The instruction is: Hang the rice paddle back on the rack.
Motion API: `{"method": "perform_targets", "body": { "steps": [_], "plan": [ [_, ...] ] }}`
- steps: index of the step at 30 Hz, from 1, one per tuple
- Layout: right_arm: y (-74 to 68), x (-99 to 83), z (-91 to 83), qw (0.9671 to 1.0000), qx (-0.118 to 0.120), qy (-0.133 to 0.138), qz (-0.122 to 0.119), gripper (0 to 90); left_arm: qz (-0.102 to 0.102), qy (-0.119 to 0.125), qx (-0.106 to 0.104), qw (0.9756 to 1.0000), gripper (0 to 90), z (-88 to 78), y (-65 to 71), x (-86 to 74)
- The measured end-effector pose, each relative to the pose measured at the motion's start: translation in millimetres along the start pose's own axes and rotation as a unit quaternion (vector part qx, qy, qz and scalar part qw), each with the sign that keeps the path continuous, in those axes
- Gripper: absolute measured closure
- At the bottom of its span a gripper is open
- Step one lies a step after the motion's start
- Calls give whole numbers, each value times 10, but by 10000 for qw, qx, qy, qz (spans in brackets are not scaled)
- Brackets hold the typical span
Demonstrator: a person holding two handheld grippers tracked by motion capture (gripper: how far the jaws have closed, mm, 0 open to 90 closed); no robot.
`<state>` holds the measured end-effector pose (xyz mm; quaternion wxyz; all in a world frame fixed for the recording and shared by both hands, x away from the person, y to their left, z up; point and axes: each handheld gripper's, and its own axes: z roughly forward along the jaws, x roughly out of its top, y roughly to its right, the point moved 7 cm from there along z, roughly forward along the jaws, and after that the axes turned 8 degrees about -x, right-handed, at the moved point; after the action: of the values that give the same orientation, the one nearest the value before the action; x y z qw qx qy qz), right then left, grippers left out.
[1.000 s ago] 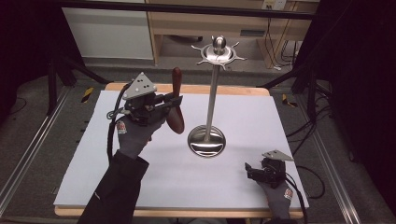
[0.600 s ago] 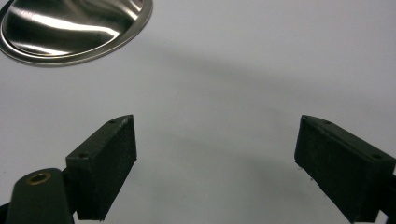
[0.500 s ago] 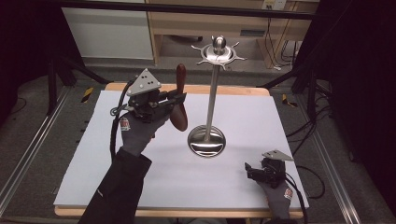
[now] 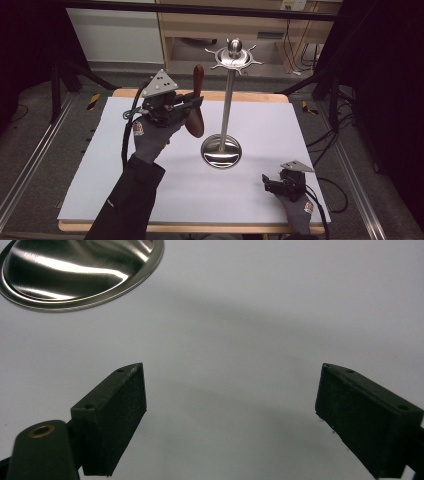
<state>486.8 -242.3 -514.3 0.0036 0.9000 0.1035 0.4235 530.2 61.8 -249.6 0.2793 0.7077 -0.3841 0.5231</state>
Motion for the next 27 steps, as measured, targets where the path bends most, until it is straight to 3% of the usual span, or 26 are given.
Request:
{"method": "perform_targets", "body": {
  "steps": [12, 13, 27],
  "plan": [
    [2, -1, 0, 10000, -1, -9, 1, 132, -29, -41, -3, 10000, 774, 75, -20, 27],
    [2, 0, 1, 10000, 4, -3, -9, 132, 141, 9, 51, 9999, 774, 84, -55, 49],
    [-3, 0, -10, 10000, 13, -18, 50, 133, 35, -77, 75, 9999, 774, 140, -34, 85]
  ]
}}
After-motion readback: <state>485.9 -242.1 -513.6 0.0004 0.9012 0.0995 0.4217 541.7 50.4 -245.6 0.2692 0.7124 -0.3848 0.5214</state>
